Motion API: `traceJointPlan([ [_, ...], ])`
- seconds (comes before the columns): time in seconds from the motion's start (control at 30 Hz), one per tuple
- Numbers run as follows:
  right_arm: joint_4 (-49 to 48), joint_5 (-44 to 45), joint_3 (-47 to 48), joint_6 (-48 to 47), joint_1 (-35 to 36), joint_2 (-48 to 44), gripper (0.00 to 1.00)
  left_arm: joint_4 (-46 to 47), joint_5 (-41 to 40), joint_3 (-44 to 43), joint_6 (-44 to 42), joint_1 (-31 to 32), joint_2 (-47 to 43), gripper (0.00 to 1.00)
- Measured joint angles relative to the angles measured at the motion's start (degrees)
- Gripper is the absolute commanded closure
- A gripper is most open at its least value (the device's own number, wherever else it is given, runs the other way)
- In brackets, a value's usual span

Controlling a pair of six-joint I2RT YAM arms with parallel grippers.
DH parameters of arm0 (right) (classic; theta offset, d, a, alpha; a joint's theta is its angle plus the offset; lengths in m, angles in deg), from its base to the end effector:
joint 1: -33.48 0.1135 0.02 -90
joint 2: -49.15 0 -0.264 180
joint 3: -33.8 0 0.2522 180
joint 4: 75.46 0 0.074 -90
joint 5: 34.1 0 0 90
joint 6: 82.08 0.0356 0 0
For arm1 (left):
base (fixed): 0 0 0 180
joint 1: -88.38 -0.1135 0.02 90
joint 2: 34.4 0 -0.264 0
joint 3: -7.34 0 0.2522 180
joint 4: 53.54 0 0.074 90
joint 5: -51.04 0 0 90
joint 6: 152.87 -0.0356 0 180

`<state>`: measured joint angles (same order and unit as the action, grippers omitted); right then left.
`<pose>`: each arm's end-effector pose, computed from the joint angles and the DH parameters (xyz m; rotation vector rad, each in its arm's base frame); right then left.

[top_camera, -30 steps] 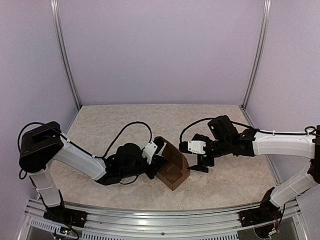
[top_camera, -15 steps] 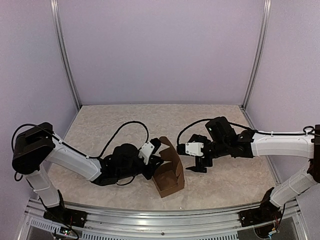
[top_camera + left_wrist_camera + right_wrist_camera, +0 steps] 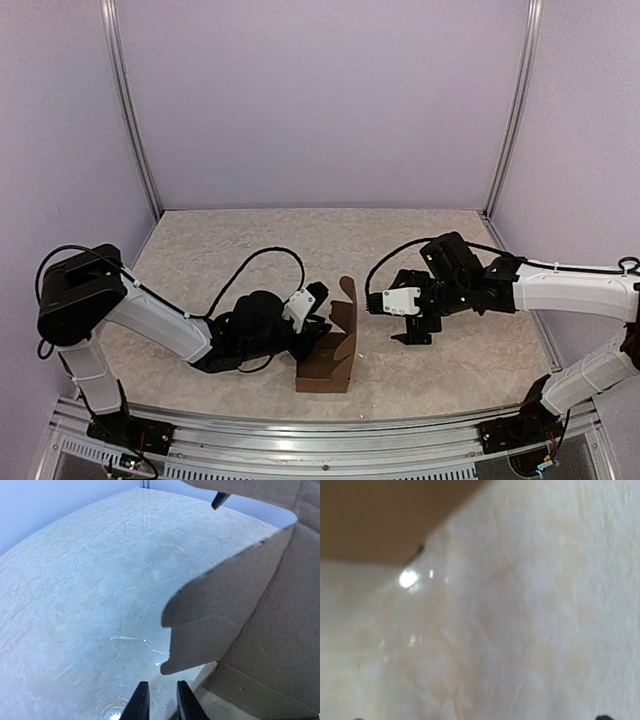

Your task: Fold the paper box

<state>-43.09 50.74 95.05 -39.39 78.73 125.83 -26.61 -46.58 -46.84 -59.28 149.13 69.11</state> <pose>0.1919 0.1981 0.2222 -1.7650 1.6301 0.0916 0.1737 -0.3005 0.1373 0.8810 1.8042 -0.6019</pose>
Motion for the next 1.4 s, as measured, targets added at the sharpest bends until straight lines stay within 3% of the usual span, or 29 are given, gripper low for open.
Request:
traceJointPlan([
  [0.1, 2.7, 0.5, 0.0, -0.5, -1.9, -1.2, 0.0, -2.6, 1.3, 0.9, -1.3, 0.0, -2.5, 0.61],
  [0.23, 6.4, 0.3, 1.5, -0.5, -5.9, -3.3, 0.0, -6.9, 5.2, 1.2, -4.0, -1.3, -7.5, 0.53],
  [0.43, 9.2, -2.8, 7.2, 1.4, -10.3, -4.4, 0.0, -13.0, 21.4, -2.7, -6.8, -11.0, -8.7, 0.49],
  [0.53, 10.5, -4.9, 9.0, 3.4, -11.5, -4.5, 0.0, -16.0, 28.5, -7.5, -9.2, -13.9, -5.8, 0.5],
  [0.77, 11.1, -7.9, 10.0, 9.4, -16.3, -6.1, 0.0, -23.7, 39.8, -19.9, -15.0, -13.3, 2.8, 0.63],
  [1.03, 11.7, -10.9, 10.9, 11.4, -17.3, -6.8, 0.0, -28.2, 46.3, -20.8, -18.4, -12.7, 5.0, 0.57],
  [1.2, 14.3, -16.4, 11.1, 11.0, -17.3, -4.3, 0.0, -29.4, 49.5, -22.4, -19.6, -12.3, 5.8, 0.58],
  [1.33, 16.9, -21.2, 11.2, 11.9, -17.3, -0.3, 0.01, -29.6, 51.1, -26.0, -20.4, -11.8, 8.4, 0.66],
  [1.4, 17.1, -21.9, 11.2, 12.8, -17.1, 0.6, 0.02, -29.6, 52.2, -26.8, -20.5, -11.8, 9.3, 0.76],
])
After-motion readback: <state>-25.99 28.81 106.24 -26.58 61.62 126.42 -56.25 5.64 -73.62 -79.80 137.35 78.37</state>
